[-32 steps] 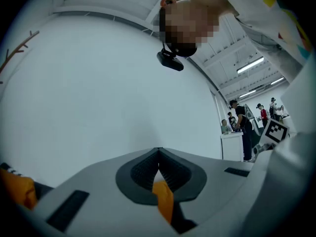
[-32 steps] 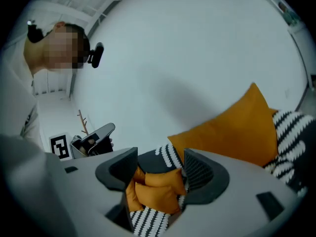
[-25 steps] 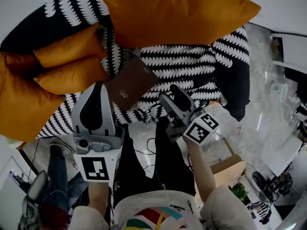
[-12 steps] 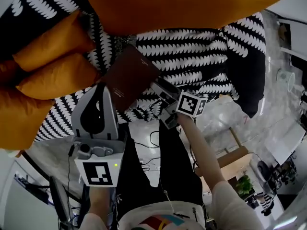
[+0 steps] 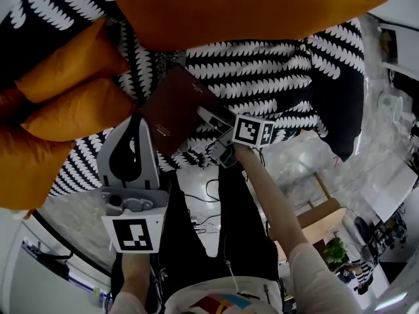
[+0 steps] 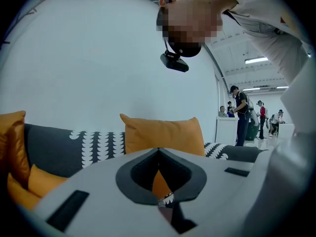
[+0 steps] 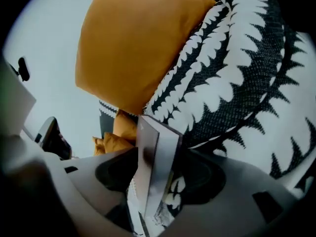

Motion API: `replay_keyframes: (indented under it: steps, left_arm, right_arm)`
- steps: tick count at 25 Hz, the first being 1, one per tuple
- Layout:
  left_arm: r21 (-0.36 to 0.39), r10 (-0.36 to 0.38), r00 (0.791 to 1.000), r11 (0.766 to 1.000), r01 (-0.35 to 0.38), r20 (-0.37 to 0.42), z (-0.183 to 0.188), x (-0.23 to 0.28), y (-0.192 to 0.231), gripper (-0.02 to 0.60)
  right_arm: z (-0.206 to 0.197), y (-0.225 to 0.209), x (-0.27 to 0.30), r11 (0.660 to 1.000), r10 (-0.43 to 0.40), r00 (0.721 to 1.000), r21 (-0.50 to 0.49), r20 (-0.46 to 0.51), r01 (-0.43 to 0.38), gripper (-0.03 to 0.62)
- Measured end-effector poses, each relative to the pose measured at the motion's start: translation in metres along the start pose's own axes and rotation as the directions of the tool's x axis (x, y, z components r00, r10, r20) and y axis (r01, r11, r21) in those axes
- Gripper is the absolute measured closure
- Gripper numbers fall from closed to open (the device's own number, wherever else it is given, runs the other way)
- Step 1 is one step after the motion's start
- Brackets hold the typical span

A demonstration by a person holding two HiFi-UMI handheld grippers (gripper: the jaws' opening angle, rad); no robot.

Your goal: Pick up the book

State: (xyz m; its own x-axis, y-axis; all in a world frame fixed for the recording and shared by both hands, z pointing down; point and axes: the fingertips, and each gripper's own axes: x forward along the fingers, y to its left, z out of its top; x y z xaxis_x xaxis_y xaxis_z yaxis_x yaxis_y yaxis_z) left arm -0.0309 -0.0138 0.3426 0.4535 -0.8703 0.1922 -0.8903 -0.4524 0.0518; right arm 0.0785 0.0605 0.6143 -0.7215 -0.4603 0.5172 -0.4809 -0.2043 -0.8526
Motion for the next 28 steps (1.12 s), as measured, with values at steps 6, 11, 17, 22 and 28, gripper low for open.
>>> replay_keyframes:
  steps: [6, 11, 17, 22, 28]
  left_arm:
    - [0.017, 0.004, 1.000, 1.000, -0.004, -0.006, 0.001, -0.003, 0.008, 0.577]
    - [0.010, 0.046, 0.999, 0.999, -0.046, 0.000, -0.007, -0.016, 0.026, 0.577]
    - [0.001, 0.089, 0.996, 0.996, -0.089, 0.008, -0.004, -0.034, 0.039, 0.577]
    - [0.003, 0.120, 0.993, 0.993, -0.121, 0.014, -0.005, -0.051, 0.052, 0.577]
    - [-0.008, 0.147, 0.988, 0.989, -0.147, 0.057, 0.039, -0.064, 0.066, 0.577]
  right_arm:
    - [-0.019, 0.048, 0.020, 0.987, 0.138, 0.985, -0.070, -0.101, -0.145, 0.315]
    - [-0.054, 0.085, 0.064, 0.971, 0.209, 0.959, -0.078, -0.190, -0.227, 0.323]
    - [-0.066, 0.095, 0.080, 0.982, 0.151, 0.973, -0.084, -0.172, -0.168, 0.363]
    - [-0.076, 0.086, 0.078, 0.987, 0.091, 0.982, -0.114, -0.167, -0.111, 0.430]
    - [-0.065, 0.157, 0.062, 0.929, 0.055, 0.985, -0.353, -0.162, -0.110, 0.439]
